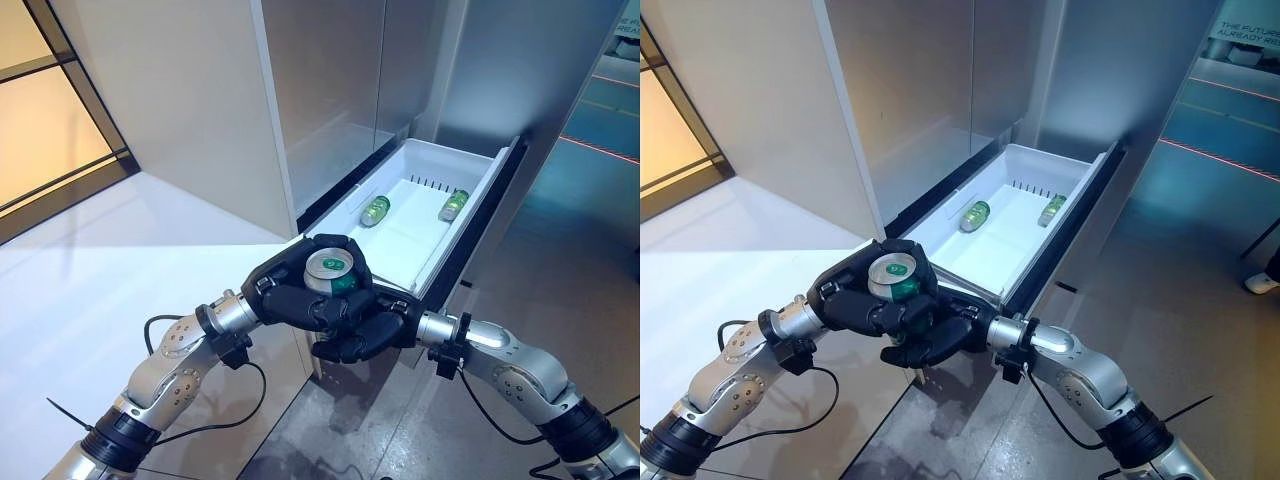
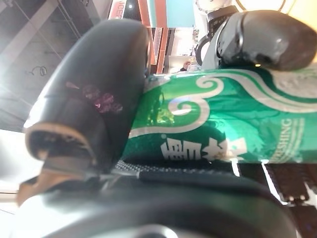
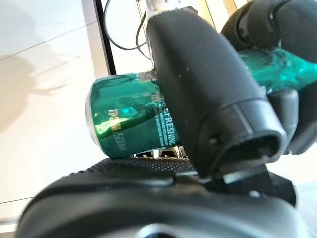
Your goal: Put drinks into fridge and close the fridge
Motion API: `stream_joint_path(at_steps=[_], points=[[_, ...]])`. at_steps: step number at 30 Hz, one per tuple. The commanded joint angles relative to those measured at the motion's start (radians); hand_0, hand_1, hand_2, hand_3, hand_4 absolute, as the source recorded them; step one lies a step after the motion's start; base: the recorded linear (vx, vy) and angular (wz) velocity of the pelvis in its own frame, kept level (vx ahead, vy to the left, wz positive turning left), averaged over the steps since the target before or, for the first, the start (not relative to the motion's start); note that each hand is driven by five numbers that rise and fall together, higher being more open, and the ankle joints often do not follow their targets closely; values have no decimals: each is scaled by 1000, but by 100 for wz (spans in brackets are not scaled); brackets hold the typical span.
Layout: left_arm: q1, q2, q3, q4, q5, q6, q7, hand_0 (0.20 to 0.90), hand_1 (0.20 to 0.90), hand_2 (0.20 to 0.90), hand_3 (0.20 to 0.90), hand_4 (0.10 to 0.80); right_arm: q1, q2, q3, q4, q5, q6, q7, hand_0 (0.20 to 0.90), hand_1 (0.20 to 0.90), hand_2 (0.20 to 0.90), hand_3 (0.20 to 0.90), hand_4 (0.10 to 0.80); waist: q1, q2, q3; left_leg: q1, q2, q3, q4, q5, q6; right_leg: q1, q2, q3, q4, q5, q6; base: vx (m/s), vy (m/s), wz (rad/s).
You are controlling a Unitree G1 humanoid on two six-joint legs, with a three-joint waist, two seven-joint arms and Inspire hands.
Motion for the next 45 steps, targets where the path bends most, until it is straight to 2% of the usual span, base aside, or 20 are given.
stream_joint_path(at_steps=[1,2,12,21,22,23,28,34,38,45], points=[[-265,-156,-43,-65,-171,-138,0,300,300,300,200,100,-163,154,74,-43,128,-64,-20,869,869,869,864,764,9,-24,-60,7,-62,-58,23,-78,16,1,46,-45,68,-99,13,0,0,0],[-268,-162,-50,-67,-170,-139,6,300,300,300,200,100,-168,161,79,-40,135,-72,-33,300,300,300,200,100,10,-24,-60,7,-61,-58,23,-78,16,2,46,-45,68,-99,12,0,0,0],[-257,-191,-55,-73,-133,-120,34,300,300,300,200,100,-164,181,67,-39,111,-110,-99,300,300,300,200,100,5,-22,-56,8,-63,-55,27,-81,18,2,47,-41,68,-97,12,0,0,0],[-246,-177,-30,-67,-13,-173,69,300,300,300,200,100,-186,148,3,-45,38,-168,-185,300,300,300,200,100,3,-25,-55,0,-61,-51,38,-79,20,-7,48,-39,78,-94,8,0,0,0],[-245,-174,-27,-68,6,-180,77,441,441,441,365,265,-191,141,-6,-45,22,-177,-197,300,300,300,200,100,4,-25,-54,-1,-60,-51,39,-80,20,-7,48,-41,81,-95,8,0,0,0],[-244,-164,-19,-71,25,-189,93,900,900,900,900,800,-202,126,-24,-50,7,-177,-210,300,300,300,200,100,5,-26,-53,-1,-60,-54,39,-80,20,-8,48,-41,83,-96,7,0,0,0],[-246,-133,22,-61,76,-255,162,900,900,900,900,800,-256,59,-88,-58,-65,-204,-257,300,300,300,200,100,10,-33,-53,-2,-60,-63,40,-82,21,-8,50,-46,95,-106,4,0,0,0],[-245,-98,100,-51,228,-361,349,900,900,900,900,800,-335,-17,-172,-23,-188,-210,-340,300,300,300,200,100,22,-43,-50,0,-62,-82,39,-83,22,-4,50,-60,108,-116,-3,7,-1,2],[-243,-88,136,-35,292,-366,398,900,900,900,900,800,-388,-54,-219,37,-246,-196,-413,300,300,300,200,100,34,-49,-50,0,-63,-96,37,-82,19,-2,50,-72,114,-122,-6,4,8,11],[-271,-85,113,46,258,-274,407,900,900,900,900,800,-502,-104,-238,229,-288,-229,-519,300,300,300,200,100,52,-54,-47,3,-67,-112,37,-83,14,9,45,-94,111,-123,-4,10,20,11]])
